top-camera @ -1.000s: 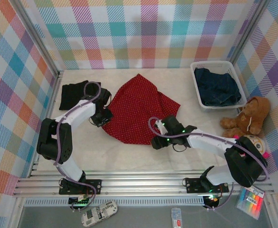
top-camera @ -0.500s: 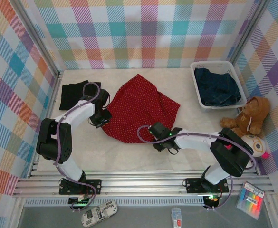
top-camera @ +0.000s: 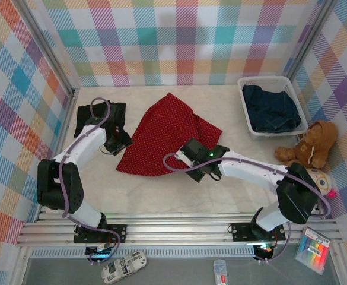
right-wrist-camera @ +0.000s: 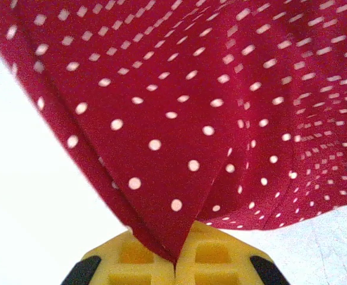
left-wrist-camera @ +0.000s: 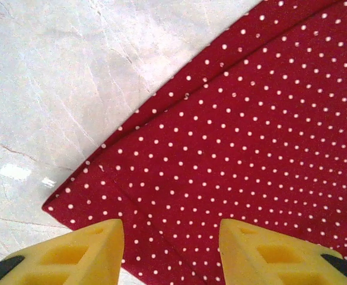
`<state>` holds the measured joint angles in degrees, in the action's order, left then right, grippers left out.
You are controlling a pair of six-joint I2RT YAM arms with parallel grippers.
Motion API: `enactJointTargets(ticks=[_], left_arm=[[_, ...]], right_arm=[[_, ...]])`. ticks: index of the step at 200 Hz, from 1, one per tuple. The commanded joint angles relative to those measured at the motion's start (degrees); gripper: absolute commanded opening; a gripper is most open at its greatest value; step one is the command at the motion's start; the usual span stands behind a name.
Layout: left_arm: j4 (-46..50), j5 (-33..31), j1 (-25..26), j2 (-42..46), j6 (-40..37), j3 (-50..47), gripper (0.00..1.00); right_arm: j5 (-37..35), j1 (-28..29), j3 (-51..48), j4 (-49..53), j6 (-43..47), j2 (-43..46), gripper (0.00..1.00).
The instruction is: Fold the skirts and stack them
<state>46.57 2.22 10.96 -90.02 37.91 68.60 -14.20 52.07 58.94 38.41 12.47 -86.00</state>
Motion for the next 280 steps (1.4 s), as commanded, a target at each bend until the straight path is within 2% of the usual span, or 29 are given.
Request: enactJointTargets(ticks=[1,30,87,119,152,185,197,236,280], left_arm=[[1.8,2.1,-0.4,-0.8,0.2,-3.0,0.47],[-0.4,2.8,-0.1,-0.3,2.1,-7.9,0.45],[0.2,-2.6,-0.1,-4.5,0.4,-7.7,0.40],[-1.7,0.0,0.1,-7.9,0.3,-8.4,0.35],[-3.9,2.4,1.1,-9.9,0.5,-8.5,0.34],[-3.3,1.2,1.8,-10.6,0.6,-7.6,0.11],[-2.4,-0.1,1.8,-9.7,0.6,-7.5,0.00],[1.6,-3.8,1.4,-0.5,0.5,-5.0,0.00],[5.5,-7.0,0.8,10.6,-0.9,3.5,0.00]], right_arm=[[5.8,1.7,-0.4,10.3,14.4,-2.9,0.03],[6.2,3.4,0.4,10.6,15.3,-7.7,0.03],[7.3,3.8,0.7,7.1,15.2,-9.8,0.02],[7.2,3.8,0.8,7.1,15.4,-10.8,0.02],[7.3,3.8,0.9,6.4,15.5,-11.1,0.02],[7.5,3.8,0.9,6.1,15.1,-11.0,0.01],[7.8,3.8,0.6,6.0,15.0,-10.5,0.01],[7.0,2.5,0.3,7.6,16.6,-6.3,0.00],[9.2,-3.6,3.0,7.7,18.9,2.1,0.00]])
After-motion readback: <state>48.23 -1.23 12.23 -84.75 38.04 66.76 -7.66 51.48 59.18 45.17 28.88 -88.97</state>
